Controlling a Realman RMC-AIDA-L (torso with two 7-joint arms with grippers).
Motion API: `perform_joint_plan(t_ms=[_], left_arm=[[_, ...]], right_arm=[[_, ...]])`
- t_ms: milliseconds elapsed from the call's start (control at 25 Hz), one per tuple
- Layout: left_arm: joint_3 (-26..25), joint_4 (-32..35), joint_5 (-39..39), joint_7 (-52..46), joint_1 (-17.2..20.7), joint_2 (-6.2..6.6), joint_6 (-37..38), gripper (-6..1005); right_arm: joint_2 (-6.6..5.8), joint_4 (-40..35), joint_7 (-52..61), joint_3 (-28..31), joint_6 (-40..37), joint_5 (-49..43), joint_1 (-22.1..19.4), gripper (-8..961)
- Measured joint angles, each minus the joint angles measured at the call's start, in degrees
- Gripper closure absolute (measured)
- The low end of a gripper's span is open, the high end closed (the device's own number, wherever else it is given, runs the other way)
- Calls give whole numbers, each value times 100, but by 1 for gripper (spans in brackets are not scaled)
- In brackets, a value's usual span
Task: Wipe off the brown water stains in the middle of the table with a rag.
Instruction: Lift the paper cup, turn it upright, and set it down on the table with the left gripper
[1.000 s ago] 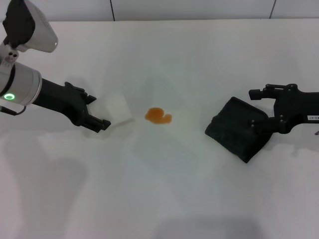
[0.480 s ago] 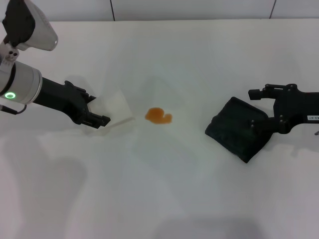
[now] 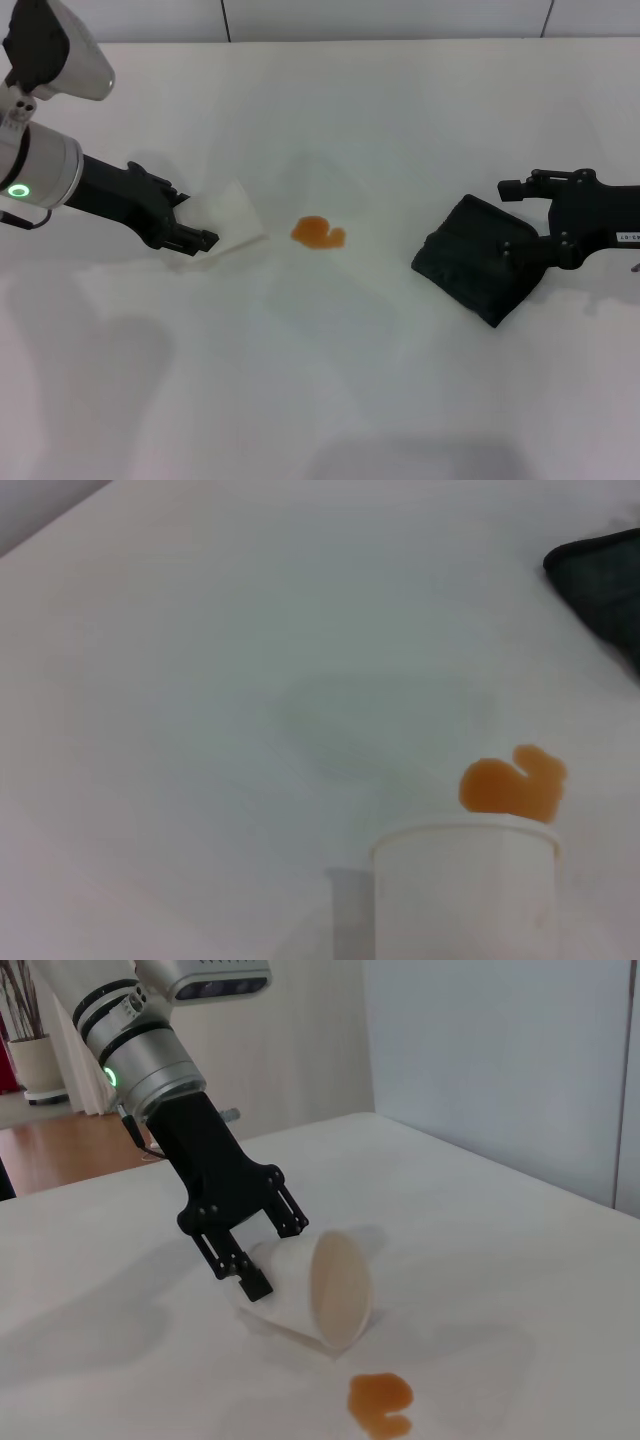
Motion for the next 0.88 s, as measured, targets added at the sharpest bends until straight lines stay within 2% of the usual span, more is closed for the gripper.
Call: perform_joint_plan(t_ms=[240, 320, 520, 600, 760, 880], left_arm=[[1, -266, -220, -24, -44, 6, 256, 378], [3, -873, -1306, 58, 101, 25, 805, 379], [9, -1017, -2363, 117, 530, 33, 1018, 380], [8, -898, -2769, 196, 770, 7, 1031, 380], [3, -195, -3672, 605, 1384, 13, 1002, 382], [2, 266, -4398, 1229, 1833, 12, 957, 384]], right_arm=[[-5, 0, 0, 13, 0, 0, -30, 97], [-6, 0, 0, 13, 0, -1, -34, 96], [-6, -4, 0, 29, 3, -1, -44, 96], [-3, -5, 0, 34, 4, 0, -31, 96], [-1, 0, 0, 39, 30, 1, -3, 96], [0, -12, 0, 39, 47, 3, 5, 96]])
